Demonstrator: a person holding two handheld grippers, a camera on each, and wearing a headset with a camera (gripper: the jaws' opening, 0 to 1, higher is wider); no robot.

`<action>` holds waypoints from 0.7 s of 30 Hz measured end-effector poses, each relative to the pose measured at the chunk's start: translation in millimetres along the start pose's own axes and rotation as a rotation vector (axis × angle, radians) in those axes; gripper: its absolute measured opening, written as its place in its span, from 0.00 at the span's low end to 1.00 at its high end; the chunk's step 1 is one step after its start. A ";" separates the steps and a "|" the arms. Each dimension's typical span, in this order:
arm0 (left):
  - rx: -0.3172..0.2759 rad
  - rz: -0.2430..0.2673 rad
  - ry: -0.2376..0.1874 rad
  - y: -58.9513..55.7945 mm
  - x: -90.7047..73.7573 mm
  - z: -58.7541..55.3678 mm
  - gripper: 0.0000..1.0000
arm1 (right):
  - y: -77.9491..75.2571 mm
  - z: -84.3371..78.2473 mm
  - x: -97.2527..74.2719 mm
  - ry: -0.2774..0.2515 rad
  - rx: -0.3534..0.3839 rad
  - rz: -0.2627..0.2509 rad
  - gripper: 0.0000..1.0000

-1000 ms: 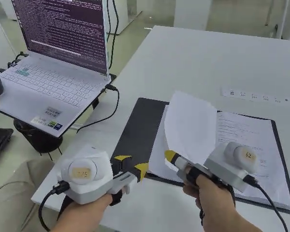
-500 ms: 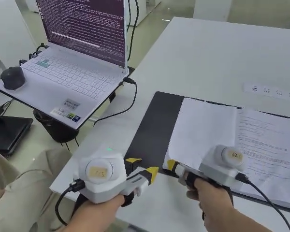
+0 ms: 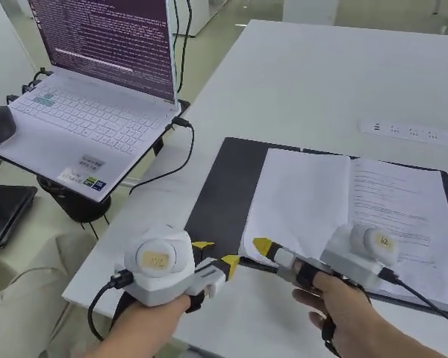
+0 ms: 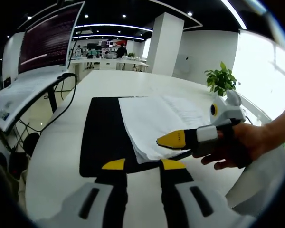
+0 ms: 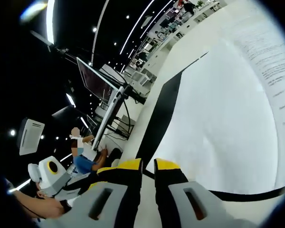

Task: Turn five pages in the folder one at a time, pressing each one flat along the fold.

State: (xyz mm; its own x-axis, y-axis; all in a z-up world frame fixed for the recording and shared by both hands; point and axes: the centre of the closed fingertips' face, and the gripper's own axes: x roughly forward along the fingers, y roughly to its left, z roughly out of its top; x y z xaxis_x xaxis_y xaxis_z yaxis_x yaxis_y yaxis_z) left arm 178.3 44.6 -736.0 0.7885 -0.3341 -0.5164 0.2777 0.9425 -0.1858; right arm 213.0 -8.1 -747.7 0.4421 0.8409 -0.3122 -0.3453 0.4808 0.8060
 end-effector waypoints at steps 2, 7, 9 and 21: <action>0.016 -0.015 0.005 -7.4 12.9 3.2 0.25 | -6.6 11.8 -11.9 -0.030 0.002 -0.008 0.07; 0.072 -0.034 0.034 -19.8 43.2 4.2 0.25 | -26.5 38.0 -32.8 -0.083 0.017 -0.050 0.01; 0.081 -0.033 0.042 -21.5 54.9 3.0 0.25 | -34.2 48.8 -39.1 -0.100 0.024 -0.064 0.00; 0.134 0.024 0.122 -12.8 68.0 -27.8 0.24 | -65.6 92.3 -50.0 -0.135 0.084 -0.140 0.00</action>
State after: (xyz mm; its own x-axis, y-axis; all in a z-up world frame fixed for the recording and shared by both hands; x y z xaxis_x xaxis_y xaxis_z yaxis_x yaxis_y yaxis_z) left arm 213.1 9.8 -792.1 0.7256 -0.3020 -0.6183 0.3368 0.9394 -0.0636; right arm 290.0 -104.6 -738.5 0.5898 0.7235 -0.3587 -0.2049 0.5638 0.8001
